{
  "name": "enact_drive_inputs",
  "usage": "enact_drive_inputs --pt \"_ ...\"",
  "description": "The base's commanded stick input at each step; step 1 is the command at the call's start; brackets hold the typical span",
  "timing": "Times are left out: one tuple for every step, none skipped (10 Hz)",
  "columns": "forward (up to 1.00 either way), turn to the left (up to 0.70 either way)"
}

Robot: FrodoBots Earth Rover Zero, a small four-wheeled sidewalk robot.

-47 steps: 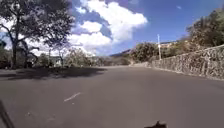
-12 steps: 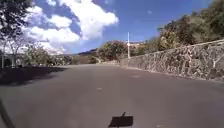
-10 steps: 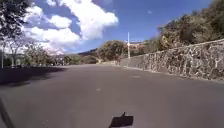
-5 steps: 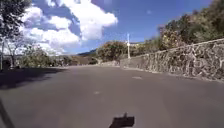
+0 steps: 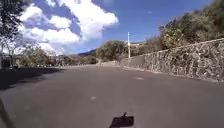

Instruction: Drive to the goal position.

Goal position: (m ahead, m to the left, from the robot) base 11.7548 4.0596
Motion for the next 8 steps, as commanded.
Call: enact_drive_inputs --pt "0.5 0.0" --pt "0.5 0.0" --pt "0.5 0.0" --pt "0.5 0.0" --pt "0.5 0.0" --pt "0.5 0.0" --pt "0.5 0.0" --pt "0.5 0.0"
